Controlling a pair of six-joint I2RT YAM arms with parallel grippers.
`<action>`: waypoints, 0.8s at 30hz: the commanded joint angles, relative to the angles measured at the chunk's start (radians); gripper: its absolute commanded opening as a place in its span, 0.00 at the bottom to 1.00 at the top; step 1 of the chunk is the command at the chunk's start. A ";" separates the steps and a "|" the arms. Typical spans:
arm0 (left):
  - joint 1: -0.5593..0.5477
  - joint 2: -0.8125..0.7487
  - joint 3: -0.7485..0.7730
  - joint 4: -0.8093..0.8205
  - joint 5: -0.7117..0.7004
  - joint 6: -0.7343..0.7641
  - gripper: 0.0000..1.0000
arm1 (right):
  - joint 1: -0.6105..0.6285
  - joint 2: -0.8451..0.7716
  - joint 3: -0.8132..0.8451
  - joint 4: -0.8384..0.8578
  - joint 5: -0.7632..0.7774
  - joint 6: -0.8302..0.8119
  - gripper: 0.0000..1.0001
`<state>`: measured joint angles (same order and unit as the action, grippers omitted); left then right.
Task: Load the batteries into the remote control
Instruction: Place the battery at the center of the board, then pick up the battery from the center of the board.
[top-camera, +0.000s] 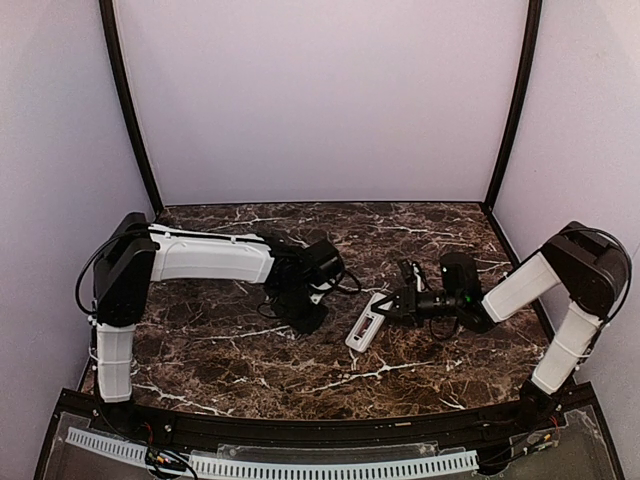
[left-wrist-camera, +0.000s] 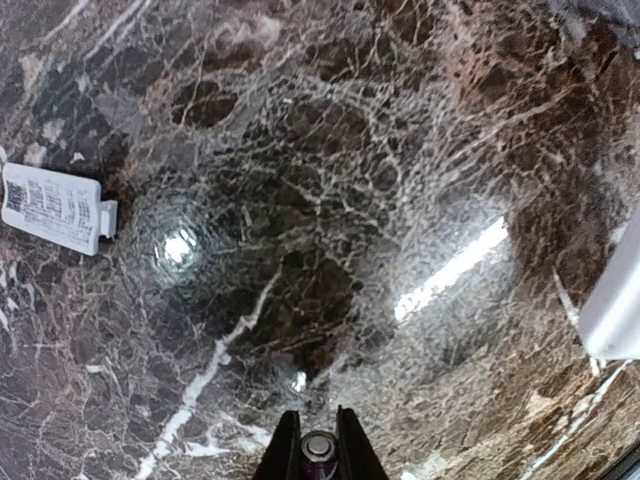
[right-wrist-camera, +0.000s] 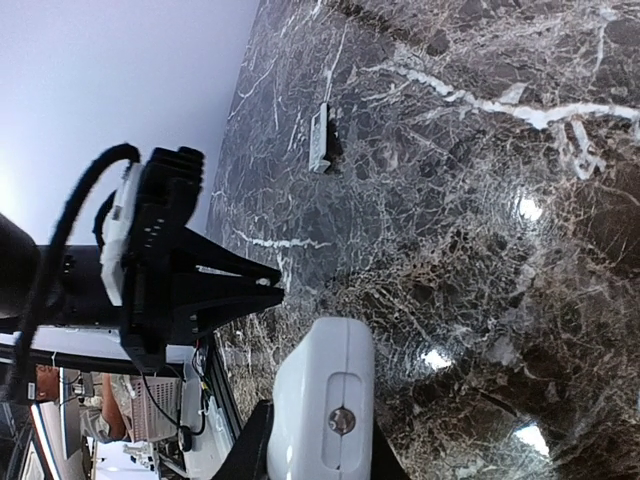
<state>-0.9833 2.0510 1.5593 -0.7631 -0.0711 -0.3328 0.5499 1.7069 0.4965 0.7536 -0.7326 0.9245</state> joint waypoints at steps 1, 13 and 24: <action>0.010 0.007 -0.033 0.032 -0.013 0.006 0.02 | -0.009 -0.028 -0.015 0.012 -0.013 -0.019 0.00; 0.024 0.024 -0.096 0.060 -0.009 0.023 0.20 | -0.018 -0.035 -0.014 0.009 -0.021 -0.021 0.00; 0.023 -0.082 -0.198 0.034 0.003 0.009 0.26 | -0.021 -0.040 -0.011 -0.003 -0.021 -0.030 0.00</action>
<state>-0.9604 2.0224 1.4178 -0.6659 -0.0692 -0.3218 0.5362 1.6894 0.4919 0.7406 -0.7406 0.9123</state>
